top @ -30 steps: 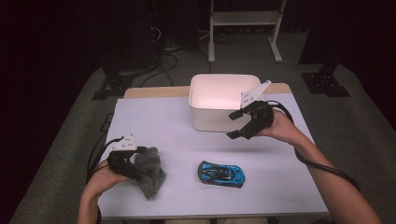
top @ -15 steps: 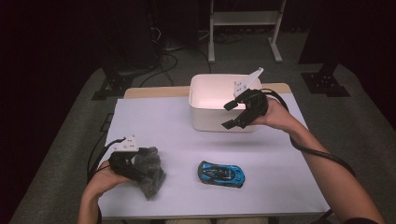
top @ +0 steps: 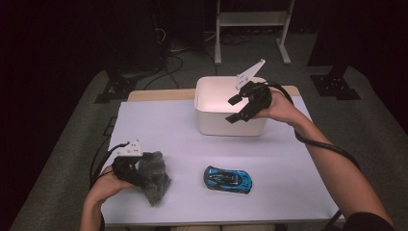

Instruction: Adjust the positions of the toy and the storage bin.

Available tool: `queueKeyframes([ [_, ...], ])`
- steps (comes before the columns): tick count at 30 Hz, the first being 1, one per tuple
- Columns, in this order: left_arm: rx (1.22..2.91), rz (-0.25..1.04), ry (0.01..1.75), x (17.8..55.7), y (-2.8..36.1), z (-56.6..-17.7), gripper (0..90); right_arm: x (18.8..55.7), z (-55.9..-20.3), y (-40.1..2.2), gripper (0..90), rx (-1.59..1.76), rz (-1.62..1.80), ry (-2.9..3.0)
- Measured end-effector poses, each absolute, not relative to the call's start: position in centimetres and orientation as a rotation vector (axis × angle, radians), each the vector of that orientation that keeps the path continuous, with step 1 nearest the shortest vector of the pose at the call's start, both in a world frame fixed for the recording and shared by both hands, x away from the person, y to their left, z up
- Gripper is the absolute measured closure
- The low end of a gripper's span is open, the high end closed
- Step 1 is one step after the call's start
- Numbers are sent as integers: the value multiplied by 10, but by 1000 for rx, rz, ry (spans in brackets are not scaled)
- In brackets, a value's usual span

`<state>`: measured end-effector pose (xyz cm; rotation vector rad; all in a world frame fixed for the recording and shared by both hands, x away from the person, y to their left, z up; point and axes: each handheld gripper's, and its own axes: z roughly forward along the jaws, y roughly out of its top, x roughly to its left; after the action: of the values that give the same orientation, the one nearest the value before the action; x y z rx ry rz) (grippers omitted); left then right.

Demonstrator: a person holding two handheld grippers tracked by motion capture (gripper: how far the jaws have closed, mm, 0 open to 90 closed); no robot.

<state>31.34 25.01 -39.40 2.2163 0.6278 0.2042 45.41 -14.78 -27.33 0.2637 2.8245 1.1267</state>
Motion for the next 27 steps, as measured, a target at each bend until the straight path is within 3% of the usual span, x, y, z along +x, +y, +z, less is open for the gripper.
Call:
queueKeyframes([
  [17, 2228, 190, 615, 313, 252, -394, 95, 490, -295, -135, 341, 324, 1028, 2878],
  [27, 2233, 180, 610, 312, 250, -395, 95, 502, -309, -135, 506, 325, 986, 2918],
])
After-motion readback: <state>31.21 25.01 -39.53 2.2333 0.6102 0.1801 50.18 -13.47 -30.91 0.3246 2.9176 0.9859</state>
